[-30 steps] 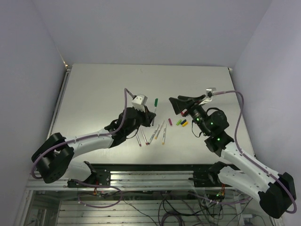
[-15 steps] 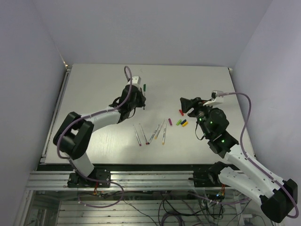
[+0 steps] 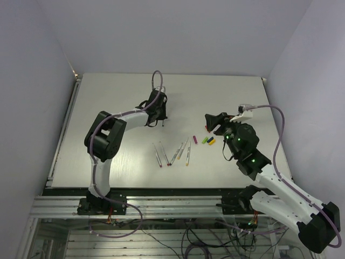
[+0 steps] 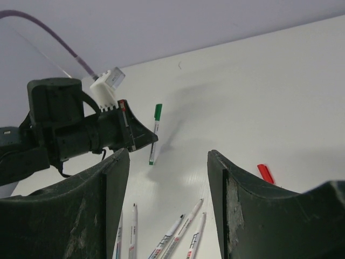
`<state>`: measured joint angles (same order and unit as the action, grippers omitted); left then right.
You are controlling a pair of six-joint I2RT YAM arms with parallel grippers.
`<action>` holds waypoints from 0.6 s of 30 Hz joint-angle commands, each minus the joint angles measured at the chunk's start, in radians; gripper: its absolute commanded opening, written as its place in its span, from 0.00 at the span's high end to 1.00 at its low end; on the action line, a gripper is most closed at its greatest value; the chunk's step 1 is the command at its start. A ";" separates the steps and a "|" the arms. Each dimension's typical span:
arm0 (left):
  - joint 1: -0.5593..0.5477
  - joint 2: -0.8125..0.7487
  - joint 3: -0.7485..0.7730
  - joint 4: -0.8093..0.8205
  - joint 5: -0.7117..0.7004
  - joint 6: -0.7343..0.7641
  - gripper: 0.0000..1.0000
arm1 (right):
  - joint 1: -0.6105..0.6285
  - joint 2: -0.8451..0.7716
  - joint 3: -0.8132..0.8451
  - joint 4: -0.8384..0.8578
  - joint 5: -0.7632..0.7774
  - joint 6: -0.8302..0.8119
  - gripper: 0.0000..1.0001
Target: Insert the pens into the pen caps
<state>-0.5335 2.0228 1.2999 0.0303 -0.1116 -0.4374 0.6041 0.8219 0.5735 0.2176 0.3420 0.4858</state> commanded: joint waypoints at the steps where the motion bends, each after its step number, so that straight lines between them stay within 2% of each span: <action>1: 0.007 0.028 0.084 -0.063 -0.024 -0.008 0.93 | 0.002 -0.003 -0.026 0.041 -0.036 -0.004 0.41; 7: 0.008 0.078 0.146 -0.106 -0.065 -0.020 0.92 | 0.003 0.002 -0.032 0.037 -0.059 0.005 0.41; 15: 0.013 0.150 0.217 -0.163 -0.113 -0.028 0.85 | 0.002 -0.010 -0.051 0.035 -0.061 0.022 0.41; 18: 0.015 0.166 0.233 -0.168 -0.114 -0.026 0.80 | 0.002 -0.013 -0.058 0.035 -0.058 0.029 0.41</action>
<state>-0.5266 2.1639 1.4918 -0.1017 -0.1940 -0.4591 0.6041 0.8261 0.5312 0.2291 0.2836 0.5003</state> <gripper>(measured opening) 0.173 0.590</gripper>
